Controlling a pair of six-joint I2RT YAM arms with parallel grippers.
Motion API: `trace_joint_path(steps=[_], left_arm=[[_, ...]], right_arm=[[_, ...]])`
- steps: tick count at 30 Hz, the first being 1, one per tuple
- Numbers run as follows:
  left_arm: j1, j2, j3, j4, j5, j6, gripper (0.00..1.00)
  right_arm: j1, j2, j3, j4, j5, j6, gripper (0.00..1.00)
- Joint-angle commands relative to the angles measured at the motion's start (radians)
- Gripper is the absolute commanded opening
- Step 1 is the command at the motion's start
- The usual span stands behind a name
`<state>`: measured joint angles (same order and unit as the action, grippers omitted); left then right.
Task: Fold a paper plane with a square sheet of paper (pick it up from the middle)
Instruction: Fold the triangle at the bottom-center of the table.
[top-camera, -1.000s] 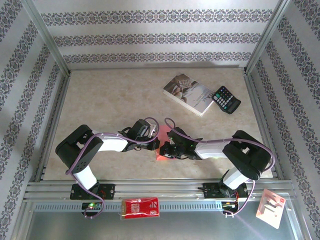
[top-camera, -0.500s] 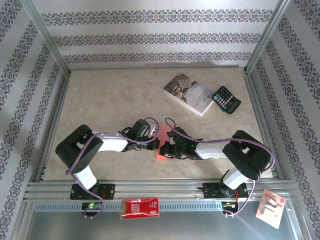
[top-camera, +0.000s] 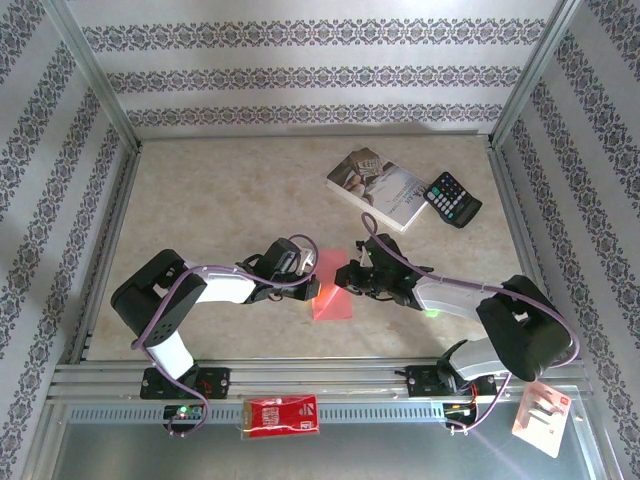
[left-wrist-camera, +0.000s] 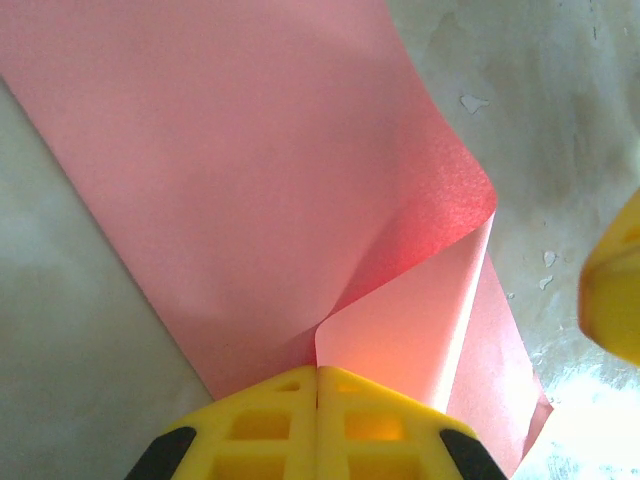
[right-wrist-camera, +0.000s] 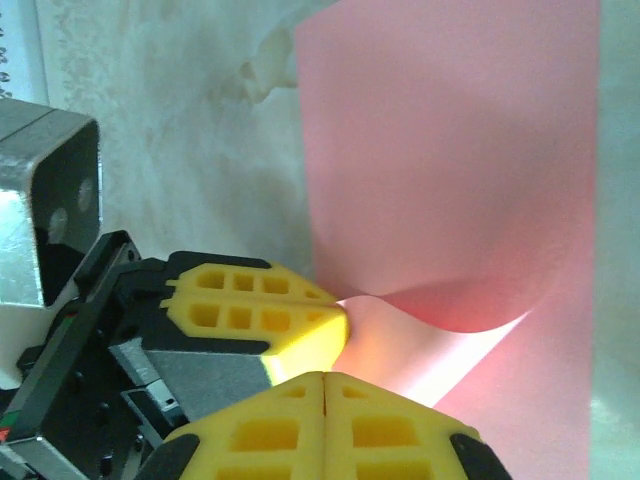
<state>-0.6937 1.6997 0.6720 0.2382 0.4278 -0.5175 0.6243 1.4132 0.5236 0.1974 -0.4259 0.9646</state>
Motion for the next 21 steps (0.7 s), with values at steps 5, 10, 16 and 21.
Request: trace_joint_path(steps=[5,10,16,21], left_arm=[[-0.002,0.062,-0.038,-0.154,-0.107,-0.003,0.0],[-0.001,0.058,-0.038,-0.16,-0.108,0.001,0.0],[-0.001,0.057,-0.038,-0.164,-0.107,0.003,0.0],[-0.001,0.056,-0.04,-0.162,-0.108,0.003,0.0]], right_arm=[[-0.004,0.097,0.071,-0.019,-0.034,-0.057,0.0],[-0.004,0.161,0.087,-0.007,-0.043,-0.066,0.0],[-0.016,0.194,0.055,-0.007,-0.03,-0.081,0.0],[-0.026,0.213,0.037,0.002,-0.031,-0.09,0.0]])
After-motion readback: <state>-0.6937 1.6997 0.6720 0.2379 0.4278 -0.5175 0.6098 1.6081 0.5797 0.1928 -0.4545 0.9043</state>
